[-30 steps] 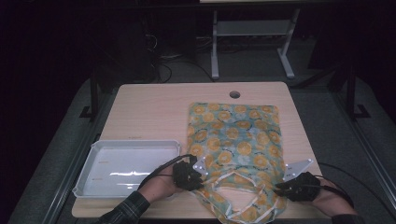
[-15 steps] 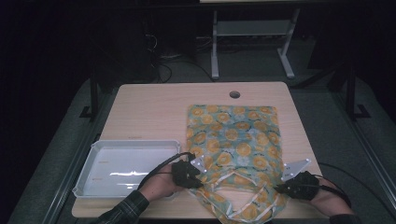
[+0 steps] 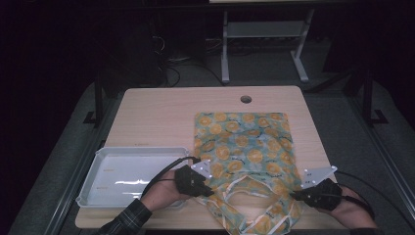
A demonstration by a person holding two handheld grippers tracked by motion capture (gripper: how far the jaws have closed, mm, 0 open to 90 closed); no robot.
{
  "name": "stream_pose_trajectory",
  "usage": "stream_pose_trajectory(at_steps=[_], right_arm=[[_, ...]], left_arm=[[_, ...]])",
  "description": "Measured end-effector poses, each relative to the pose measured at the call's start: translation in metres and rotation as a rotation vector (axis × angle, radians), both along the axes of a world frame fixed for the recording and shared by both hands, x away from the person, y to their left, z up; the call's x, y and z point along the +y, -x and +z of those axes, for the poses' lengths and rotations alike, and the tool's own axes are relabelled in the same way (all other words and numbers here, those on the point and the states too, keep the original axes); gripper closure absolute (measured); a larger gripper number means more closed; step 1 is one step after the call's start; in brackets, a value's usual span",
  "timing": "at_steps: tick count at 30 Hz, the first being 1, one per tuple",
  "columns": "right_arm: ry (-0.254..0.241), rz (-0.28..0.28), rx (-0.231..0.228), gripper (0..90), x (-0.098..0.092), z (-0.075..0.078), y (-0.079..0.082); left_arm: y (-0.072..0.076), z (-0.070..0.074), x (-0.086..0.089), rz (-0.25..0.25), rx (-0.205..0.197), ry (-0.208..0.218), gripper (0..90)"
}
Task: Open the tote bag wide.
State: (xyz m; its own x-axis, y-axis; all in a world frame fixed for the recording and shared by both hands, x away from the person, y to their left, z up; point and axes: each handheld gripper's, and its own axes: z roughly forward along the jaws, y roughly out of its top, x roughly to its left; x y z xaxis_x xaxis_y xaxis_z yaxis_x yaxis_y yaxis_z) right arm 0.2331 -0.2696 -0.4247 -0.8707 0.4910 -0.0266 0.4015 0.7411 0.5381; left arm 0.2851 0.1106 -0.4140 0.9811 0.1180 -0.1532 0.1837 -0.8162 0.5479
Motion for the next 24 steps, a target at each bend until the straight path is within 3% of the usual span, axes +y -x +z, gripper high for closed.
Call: stream_pose_trajectory(at_steps=[6, 12, 17, 24], right_arm=[[-0.025, -0.004, -0.031, 89.6, 0.0, 0.014, 0.007], [-0.051, 0.02, -0.094, 89.6, 0.002, 0.038, 0.015], [-0.078, 0.024, -0.144, 89.6, 0.0, 0.056, 0.014], [-0.083, 0.007, -0.193, 89.6, 0.005, 0.068, -0.009]], left_arm=[[0.008, 0.021, 0.006, -0.014, 0.023, 0.084, 90.0], [0.011, 0.044, 0.015, -0.017, -0.01, 0.139, 90.0], [0.001, 0.062, 0.026, 0.024, -0.05, 0.189, 90.0], [-0.025, 0.081, 0.038, 0.113, -0.082, 0.251, 90.0]])
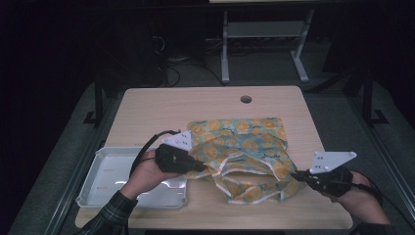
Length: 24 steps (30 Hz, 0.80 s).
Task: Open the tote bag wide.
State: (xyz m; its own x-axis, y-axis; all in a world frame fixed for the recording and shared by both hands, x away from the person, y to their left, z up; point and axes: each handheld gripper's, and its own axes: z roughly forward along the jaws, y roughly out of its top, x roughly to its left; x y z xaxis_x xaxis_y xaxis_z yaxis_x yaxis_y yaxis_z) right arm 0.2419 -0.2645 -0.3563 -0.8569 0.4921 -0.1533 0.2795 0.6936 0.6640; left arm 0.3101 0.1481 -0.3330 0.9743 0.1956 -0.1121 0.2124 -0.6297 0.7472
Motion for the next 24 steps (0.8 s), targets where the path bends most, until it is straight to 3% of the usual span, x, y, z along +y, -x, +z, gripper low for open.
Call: stream_pose_trajectory(at_steps=[6, 11, 16, 21, 24], right_arm=[[-0.029, -0.044, -0.035, 89.5, 0.004, 0.012, -0.034], [-0.048, -0.087, -0.03, 89.4, 0.006, 0.016, -0.057], [-0.041, -0.122, -0.035, 89.4, 0.009, 0.011, -0.078], [-0.018, -0.163, -0.006, 89.4, 0.014, -0.002, -0.102], [-0.015, -0.184, 0.016, 89.3, 0.017, -0.012, -0.116]], left_arm=[[-0.029, 0.01, 0.007, 0.075, -0.021, 0.035, 90.0], [-0.05, 0.01, 0.008, 0.139, -0.038, 0.054, 90.0], [-0.077, -0.004, 0.005, 0.219, -0.032, 0.042, 90.0], [-0.098, -0.023, 0.0, 0.269, -0.005, -0.003, 90.0], [-0.108, -0.033, -0.002, 0.3, 0.021, -0.009, 90.0]])
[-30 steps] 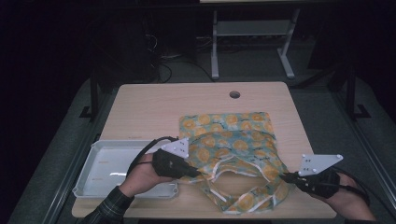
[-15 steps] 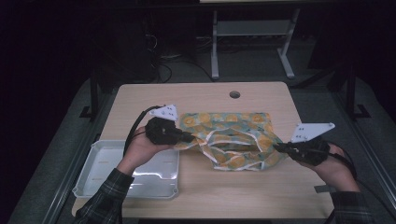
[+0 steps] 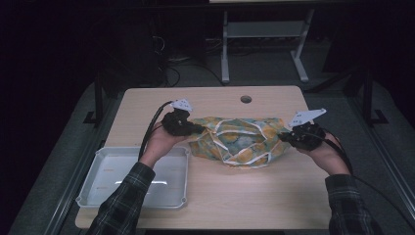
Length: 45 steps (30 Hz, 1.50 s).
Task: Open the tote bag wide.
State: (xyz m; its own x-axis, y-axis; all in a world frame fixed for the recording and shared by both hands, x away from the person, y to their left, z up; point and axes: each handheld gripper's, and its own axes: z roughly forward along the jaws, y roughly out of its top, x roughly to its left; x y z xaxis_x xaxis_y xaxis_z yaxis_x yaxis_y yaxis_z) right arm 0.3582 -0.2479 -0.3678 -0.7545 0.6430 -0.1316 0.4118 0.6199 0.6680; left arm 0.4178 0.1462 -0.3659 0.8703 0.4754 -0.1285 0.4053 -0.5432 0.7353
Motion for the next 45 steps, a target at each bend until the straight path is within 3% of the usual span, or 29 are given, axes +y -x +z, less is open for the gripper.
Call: stream_pose_trajectory(at_steps=[5, 10, 14, 18, 19, 22, 30, 36, 45], right_arm=[[0.016, -0.039, 0.029, 89.2, 0.006, -0.018, -0.028], [0.045, -0.047, 0.061, 89.3, 0.014, -0.036, -0.046], [0.071, -0.046, 0.082, 89.3, 0.019, -0.046, -0.051], [0.104, -0.042, 0.119, 89.3, 0.024, -0.057, -0.054], [0.104, -0.042, 0.119, 89.3, 0.024, -0.057, -0.054], [0.13, -0.028, 0.15, 89.3, 0.023, -0.061, -0.05], [0.183, 0.024, 0.166, 89.3, 0.024, -0.059, -0.034], [0.166, 0.053, 0.183, 89.4, 0.018, -0.059, -0.014], [0.167, 0.104, 0.192, 89.3, 0.012, -0.055, 0.023]], left_arm=[[-0.015, -0.018, -0.005, 0.045, 0.036, -0.028, 90.0], [-0.027, -0.037, -0.011, 0.059, 0.07, -0.091, 90.0], [-0.032, -0.051, -0.017, 0.069, 0.092, -0.12, 90.0], [-0.034, -0.057, -0.021, 0.036, 0.099, -0.21, 90.0], [-0.033, -0.06, -0.023, 0.047, 0.101, -0.213, 90.0], [-0.031, -0.064, -0.025, 0.041, 0.109, -0.237, 90.0], [-0.02, -0.063, -0.031, -0.017, 0.109, -0.29, 90.0], [-0.007, -0.06, -0.037, -0.067, 0.118, -0.31, 90.0], [0.021, -0.059, -0.032, -0.127, 0.147, -0.319, 90.0]])
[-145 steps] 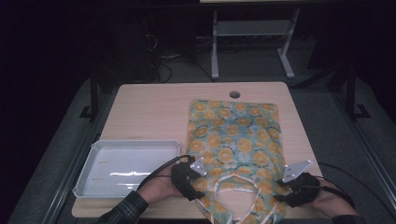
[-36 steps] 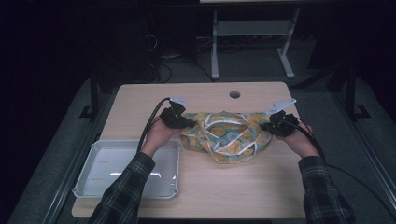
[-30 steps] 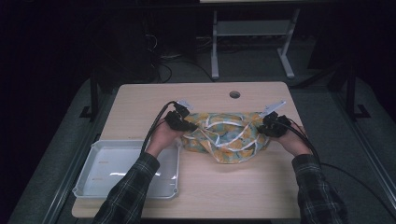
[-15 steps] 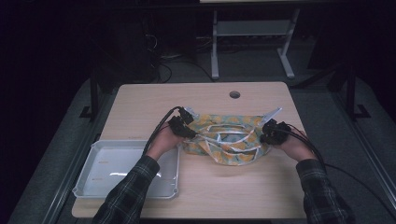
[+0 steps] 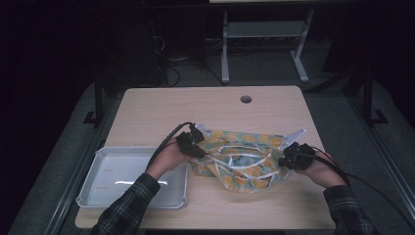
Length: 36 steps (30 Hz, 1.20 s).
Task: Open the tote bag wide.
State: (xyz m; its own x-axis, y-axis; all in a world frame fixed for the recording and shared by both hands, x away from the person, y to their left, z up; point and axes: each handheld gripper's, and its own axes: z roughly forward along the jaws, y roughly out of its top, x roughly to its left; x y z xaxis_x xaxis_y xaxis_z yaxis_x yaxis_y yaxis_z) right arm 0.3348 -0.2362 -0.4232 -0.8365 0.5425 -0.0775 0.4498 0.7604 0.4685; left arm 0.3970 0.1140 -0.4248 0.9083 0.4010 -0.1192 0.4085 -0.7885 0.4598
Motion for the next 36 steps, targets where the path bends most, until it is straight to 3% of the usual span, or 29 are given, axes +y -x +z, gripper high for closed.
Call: stream_pose_trajectory(at_steps=[5, 8, 16, 20, 27, 32, 36], right_arm=[[0.0, 0.014, 0.012, 89.3, -0.002, -0.002, 0.012], [0.012, 0.013, 0.016, 89.4, -0.002, -0.006, 0.012], [0.04, 0.013, 0.036, 89.4, 0.0, -0.016, 0.009], [0.029, 0.001, 0.053, 89.3, -0.003, -0.019, 0.008], [0.041, 0.0, 0.067, 89.0, -0.004, -0.021, 0.009], [0.005, -0.028, 0.053, 78.4, -0.012, -0.011, 0.01], [-0.072, -0.077, 0.02, 71.6, -0.025, 0.007, 0.014]], left_arm=[[0.011, 0.0, 0.003, -0.032, 0.039, -0.006, 90.0], [0.016, -0.003, 0.0, -0.053, 0.05, -0.026, 90.0], [0.018, -0.011, -0.008, -0.069, 0.018, -0.095, 90.0], [0.017, -0.011, -0.007, -0.056, 0.015, -0.079, 88.7], [0.021, -0.014, -0.009, -0.076, 0.008, -0.104, 88.8], [0.016, -0.004, 0.004, -0.028, 0.033, -0.021, 77.2], [0.014, 0.012, 0.021, -0.003, 0.029, 0.063, 66.0]])
